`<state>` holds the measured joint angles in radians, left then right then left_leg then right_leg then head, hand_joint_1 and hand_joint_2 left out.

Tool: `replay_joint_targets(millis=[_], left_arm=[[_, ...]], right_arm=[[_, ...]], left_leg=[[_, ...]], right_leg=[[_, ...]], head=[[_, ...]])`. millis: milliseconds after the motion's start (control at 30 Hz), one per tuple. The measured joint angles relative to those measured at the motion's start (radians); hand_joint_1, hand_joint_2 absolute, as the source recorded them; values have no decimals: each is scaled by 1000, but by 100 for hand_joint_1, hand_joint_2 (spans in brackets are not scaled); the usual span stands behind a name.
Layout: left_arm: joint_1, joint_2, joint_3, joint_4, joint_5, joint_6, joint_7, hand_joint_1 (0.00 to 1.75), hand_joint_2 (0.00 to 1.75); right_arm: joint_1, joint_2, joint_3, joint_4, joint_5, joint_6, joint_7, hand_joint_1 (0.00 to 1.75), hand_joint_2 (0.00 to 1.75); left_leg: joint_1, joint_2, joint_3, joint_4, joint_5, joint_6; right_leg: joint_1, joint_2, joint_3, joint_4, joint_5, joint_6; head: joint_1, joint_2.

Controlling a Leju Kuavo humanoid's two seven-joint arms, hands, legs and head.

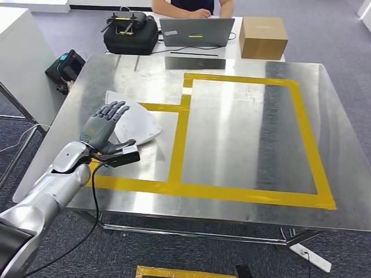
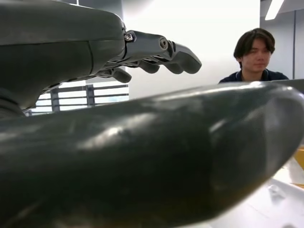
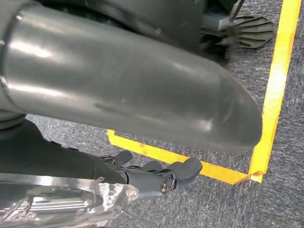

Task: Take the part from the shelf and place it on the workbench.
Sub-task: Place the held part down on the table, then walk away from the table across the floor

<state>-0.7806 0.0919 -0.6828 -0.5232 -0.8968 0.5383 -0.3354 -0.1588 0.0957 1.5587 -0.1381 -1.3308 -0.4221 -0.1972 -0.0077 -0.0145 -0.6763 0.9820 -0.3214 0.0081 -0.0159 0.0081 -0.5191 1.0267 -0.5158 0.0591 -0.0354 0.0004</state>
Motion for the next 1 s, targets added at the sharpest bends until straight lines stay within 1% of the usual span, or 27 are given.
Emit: replay_joint_targets(millis=[33, 67, 100, 133, 167, 200, 267, 300, 333, 367, 400, 433, 467, 500, 533, 600, 633, 667, 700, 767, 800, 833, 867, 900, 933, 967, 1000], left_arm=[[0, 1, 1, 0, 0, 0, 0, 0, 0], [0, 2, 2, 0, 0, 0, 0, 0, 0], [1, 3, 2, 0, 0, 0, 0, 0, 0], [1, 4, 2, 0, 0, 0, 0, 0, 0], [1, 5, 2, 0, 0, 0, 0, 0, 0], [1, 6, 2, 0, 0, 0, 0, 0, 0], [2, 8, 2, 1, 0, 0, 0, 0, 0], [3, 8, 2, 1, 0, 0, 0, 0, 0], [5, 8, 2, 1, 0, 0, 0, 0, 0], [6, 8, 2, 1, 0, 0, 0, 0, 0], [7, 8, 2, 1, 0, 0, 0, 0, 0], [6, 8, 2, 1, 0, 0, 0, 0, 0], [4, 7, 2, 1, 0, 0, 0, 0, 0], [2, 7, 2, 1, 0, 0, 0, 0, 0], [0, 6, 2, 1, 0, 0, 0, 0, 0], [0, 5, 3, 1, 0, 0, 0, 0, 0], [1, 5, 3, 1, 0, 0, 0, 0, 0], [2, 4, 3, 1, 0, 0, 0, 0, 0], [2, 3, 3, 1, 0, 0, 0, 0, 0], [2, 3, 3, 1, 0, 0, 1, 0, 0], [3, 3, 3, 1, 0, -1, 2, 0, 0], [5, 3, 3, 1, 0, -1, 3, 0, 0], [7, 3, 3, 1, 0, -1, 5, 0, 0], [9, 3, 3, 1, 0, -1, 6, 0, 0], [10, 4, 3, 1, 0, -1, 8, 0, 0], [10, 4, 3, 1, 0, -1, 9, 0, 0], [10, 6, 4, 1, 0, -1, 10, 0, 0]], right_arm=[[0, 0, 0, 0, 0, 0, 0, 0, 0], [0, 0, 0, 0, 0, 0, 0, 0, 0], [1, 0, 0, 0, 0, 0, 1, 0, 0], [1, 0, 0, 0, 0, 1, 1, 0, 0], [1, 0, 0, 0, 0, 1, 2, 0, 0], [0, 0, 0, 0, 0, 1, 3, 0, 0], [1, 0, 0, 0, 1, 2, 3, 0, 0], [2, 0, 0, 0, 1, 2, 3, 0, 0], [2, 0, 0, 0, 1, 2, 3, 0, 0], [2, 0, 0, 0, 1, 2, 3, 0, 0], [2, 0, 0, 0, 1, 2, 4, 0, 0], [1, 0, 0, 0, 1, 2, 4, 0, 0], [1, 0, 0, 0, 1, 2, 4, 0, 0], [-1, 0, 0, 0, 1, 2, 4, 0, 0], [-1, 0, 0, 0, 1, 2, 4, 0, 0], [0, 0, 0, 0, 1, 2, 4, 0, 0], [2, 0, 0, 0, 1, 2, 4, 0, 0], [4, 0, 0, 0, 1, 2, 4, 0, 0], [6, 0, 0, 0, 1, 2, 5, 0, 0], [6, 0, 0, 0, 1, 2, 6, 0, 0], [5, 0, 0, 0, 1, 2, 6, 0, 0], [4, 0, 0, 0, 1, 2, 6, 0, 0], [3, 0, 0, 0, 0, 2, 6, 0, 0], [3, 0, 0, 0, 0, 2, 6, 0, 0], [2, 0, 0, 0, 0, 2, 6, 0, 0], [1, 0, 0, 0, 0, 2, 6, 0, 0], [-1, 0, 0, 0, 0, 2, 6, 0, 0]], left_leg=[[0, 0, -2, 1, 6, -7], [0, 0, -3, -1, 13, -14], [1, -1, -5, -1, 19, -20], [3, 0, -9, 1, 13, -26], [4, 1, -17, 18, -10, -33], [6, 2, -32, 56, -50, -39], [9, 3, -70, 187, -149, -49], [11, 3, -83, 250, -181, -53], [13, 3, -84, 287, -191, -56], [16, 3, -68, 288, -183, -58], [18, 3, -32, 250, -163, -59], [22, 3, 18, 188, -144, -60], [23, 3, 71, 116, -135, -60], [23, 2, 110, 59, -133, -56], [21, 1, 131, 23, -137, -51], [15, -1, 129, 5, -133, -33], [15, 1, 123, 2, -125, -23], [14, 2, 116, 0, -116, -12], [15, 3, 106, -2, -106, -2], [13, 4, 83, -1, -86, 9], [10, 4, 70, -1, -76, 11], [8, 4, 56, -1, -65, 12], [6, 4, 42, 0, -54, 12], [5, 3, 29, 0, -44, 11], [4, 3, 17, 1, -34, 9], [2, 2, 7, 2, -24, 6], [1, 3, -1, 3, -14, 1]], right_leg=[[2, 2, 6, -13, 3, -3], [5, 3, 3, -9, 10, -8], [4, 3, -5, -9, 15, -14], [4, 2, -12, -8, 22, -23], [2, 1, -19, -9, 31, -31], [1, 0, -30, -11, 42, -39], [1, -1, -52, -10, 62, -45], [1, -1, -64, -9, 72, -45], [1, -2, -76, -9, 80, -44], [0, -3, -88, -9, 89, -42], [0, -3, -98, -8, 96, -38], [-1, -4, -106, -8, 104, -33], [0, -4, -113, -8, 110, -27], [0, -4, -119, -8, 118, -21], [1, -4, -123, -9, 126, -15], [-1, -3, -128, -17, 143, -2], [-3, -3, -133, -17, 142, 4], [-5, -3, -142, -4, 124, 8], [-5, -3, -156, 30, 88, 10], [-3, -3, -193, 153, -11, 11], [-2, -3, -207, 220, -46, 10], [0, -3, -209, 264, -59, 8], [3, -3, -198, 279, -51, 5], [6, -3, -168, 256, -27, 1], [9, -3, -123, 203, -1, -3], [13, -2, -66, 129, 8, -8], [15, -2, -18, 61, 7, -12]], head=[[-1, 0], [-2, 0], [-1, 0], [-2, 0], [-2, 0], [-3, 0], [-5, 0], [-5, 0], [-5, 0], [-5, 0], [-5, 0], [-5, 0], [-6, 0], [-5, 0], [-6, 0], [-5, 0], [-5, 0], [-3, 0], [-2, 0], [0, 0], [0, 0], [0, 0], [0, 0], [0, 0], [0, 0], [0, 0], [-1, 0]])
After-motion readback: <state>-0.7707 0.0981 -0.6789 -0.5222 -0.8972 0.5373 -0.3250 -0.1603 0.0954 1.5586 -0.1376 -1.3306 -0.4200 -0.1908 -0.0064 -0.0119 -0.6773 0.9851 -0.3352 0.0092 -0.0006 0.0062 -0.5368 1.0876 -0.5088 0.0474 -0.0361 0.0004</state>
